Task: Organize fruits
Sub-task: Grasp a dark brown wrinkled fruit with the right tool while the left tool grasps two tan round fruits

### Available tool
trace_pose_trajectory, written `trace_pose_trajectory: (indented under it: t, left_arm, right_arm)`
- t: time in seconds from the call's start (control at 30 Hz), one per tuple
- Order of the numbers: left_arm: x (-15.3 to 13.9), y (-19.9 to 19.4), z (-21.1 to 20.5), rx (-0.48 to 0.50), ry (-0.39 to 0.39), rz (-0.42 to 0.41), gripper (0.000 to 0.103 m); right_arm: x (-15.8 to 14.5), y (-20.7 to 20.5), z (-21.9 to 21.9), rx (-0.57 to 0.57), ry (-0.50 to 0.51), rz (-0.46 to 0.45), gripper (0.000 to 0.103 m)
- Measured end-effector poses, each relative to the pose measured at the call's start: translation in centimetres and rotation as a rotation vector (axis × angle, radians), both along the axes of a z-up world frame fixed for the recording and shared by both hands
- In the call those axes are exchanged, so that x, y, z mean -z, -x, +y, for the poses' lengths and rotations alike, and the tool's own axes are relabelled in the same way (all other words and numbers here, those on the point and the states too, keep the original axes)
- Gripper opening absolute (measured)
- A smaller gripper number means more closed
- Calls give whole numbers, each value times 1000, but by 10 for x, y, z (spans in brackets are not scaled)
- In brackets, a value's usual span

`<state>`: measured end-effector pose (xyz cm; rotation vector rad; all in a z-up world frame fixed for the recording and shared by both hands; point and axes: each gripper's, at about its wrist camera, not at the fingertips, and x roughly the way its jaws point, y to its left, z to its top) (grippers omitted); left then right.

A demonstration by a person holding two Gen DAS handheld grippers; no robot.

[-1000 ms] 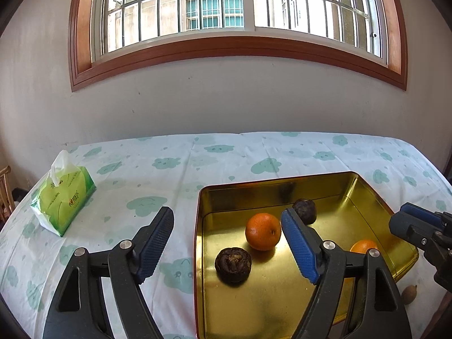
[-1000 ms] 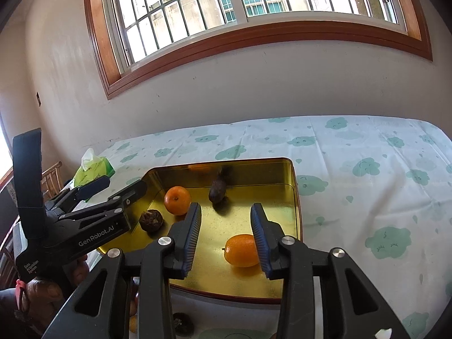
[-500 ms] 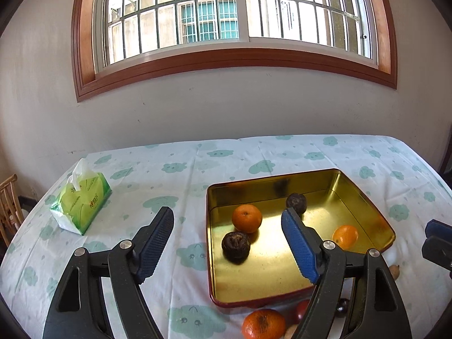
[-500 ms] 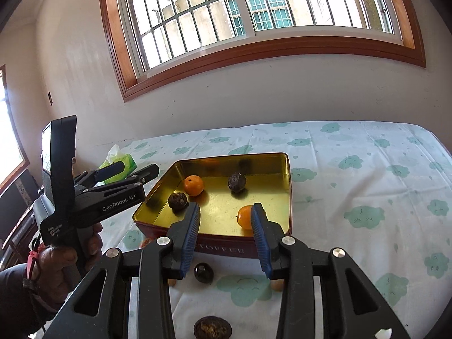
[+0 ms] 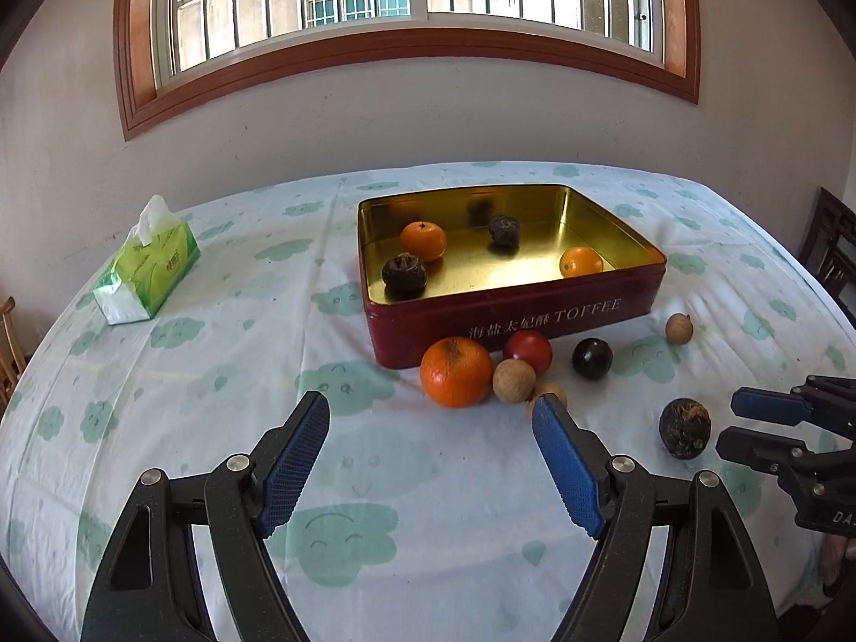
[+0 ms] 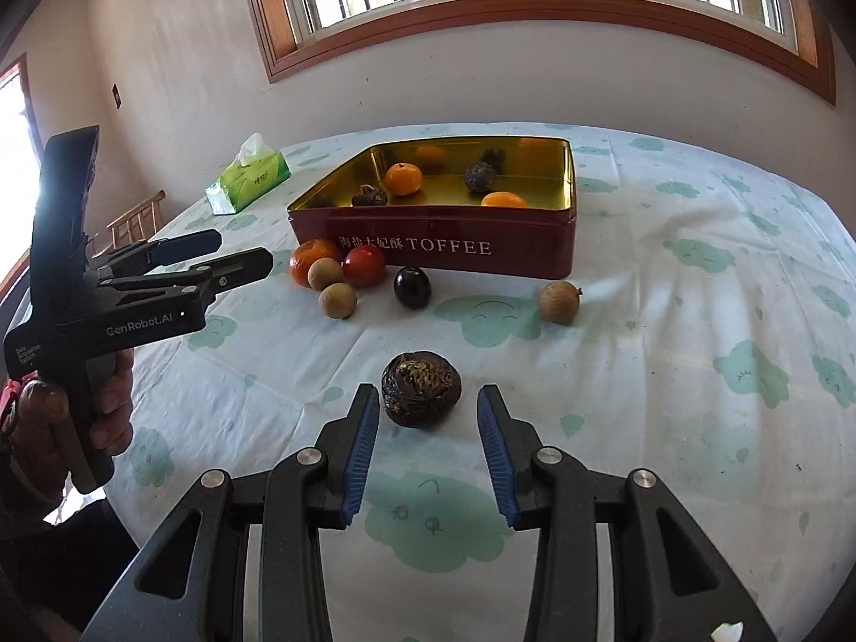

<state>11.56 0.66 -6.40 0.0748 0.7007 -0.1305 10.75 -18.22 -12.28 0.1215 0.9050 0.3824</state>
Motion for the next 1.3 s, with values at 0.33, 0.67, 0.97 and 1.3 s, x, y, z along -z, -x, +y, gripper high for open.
trace_pose_trajectory:
  t: [0.33,0.67,0.97,1.3]
  left_arm:
    - [-1,1,2,38,103,88,78]
    - [18,-45,-31,-17,178,182,73]
    - [26,-49,-42,-41,129,153,67]
    - [38,-52,-38,-52,207,199,46]
  right_arm:
    - [19,-26,15,-18,25,83,34]
    - [23,-31,-17,98,-110,94,33]
    - [22,-29,-16,85,-132,86,34]
    - [25,-30,-19,99,-152,101,34]
